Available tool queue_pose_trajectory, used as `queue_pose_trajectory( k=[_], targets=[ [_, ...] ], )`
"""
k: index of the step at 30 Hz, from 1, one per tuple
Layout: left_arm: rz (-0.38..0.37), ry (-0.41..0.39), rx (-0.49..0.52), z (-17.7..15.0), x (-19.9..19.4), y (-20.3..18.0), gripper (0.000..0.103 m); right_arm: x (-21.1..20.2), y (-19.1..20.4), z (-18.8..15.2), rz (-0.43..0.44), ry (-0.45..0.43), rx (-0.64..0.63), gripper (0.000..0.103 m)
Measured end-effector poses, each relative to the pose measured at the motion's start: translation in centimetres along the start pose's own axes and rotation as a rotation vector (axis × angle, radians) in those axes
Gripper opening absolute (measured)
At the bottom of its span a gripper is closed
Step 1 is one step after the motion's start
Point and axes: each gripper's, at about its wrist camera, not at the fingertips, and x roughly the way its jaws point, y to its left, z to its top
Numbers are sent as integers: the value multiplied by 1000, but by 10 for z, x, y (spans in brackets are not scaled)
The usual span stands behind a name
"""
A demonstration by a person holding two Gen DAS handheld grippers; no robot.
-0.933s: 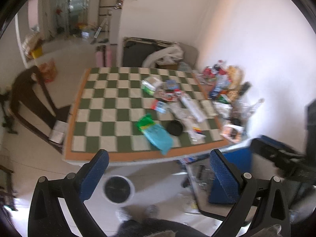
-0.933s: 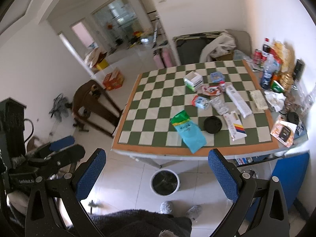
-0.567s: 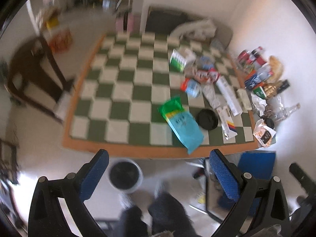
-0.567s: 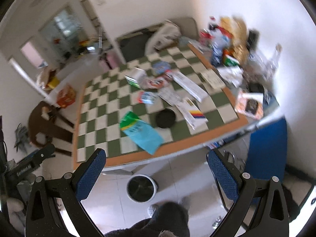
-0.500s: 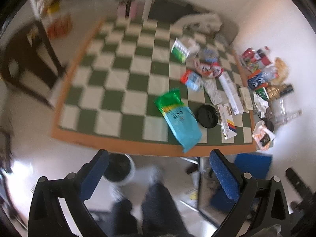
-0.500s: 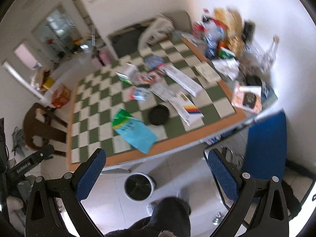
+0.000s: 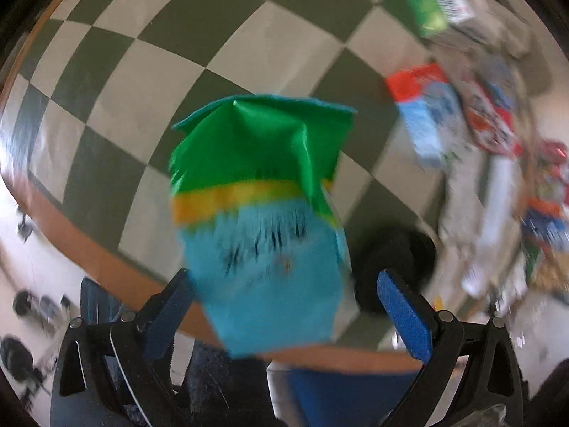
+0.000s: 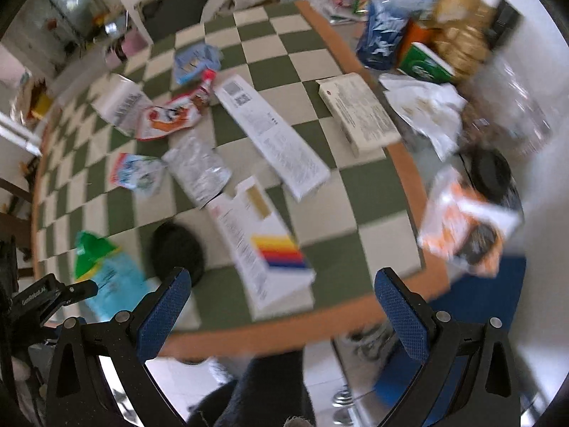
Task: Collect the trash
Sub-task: 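Grasp the green-blue rice bag with the left gripper while the right grasps the white receipt strip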
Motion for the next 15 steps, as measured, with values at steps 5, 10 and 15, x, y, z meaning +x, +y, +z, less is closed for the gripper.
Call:
queue_pose_trajectory(
  k=[5,10,15],
  targets=[
    [105,-31,1,20,5,-7,99,50,10,53,-28,43,-87,103],
    [224,-118,124,39,-11,-19,97,101,22,101,-61,85,-144,101],
    [221,-108,169,50,-20,-22,97,145,27,126,-38,163,-170,79]
  ],
)
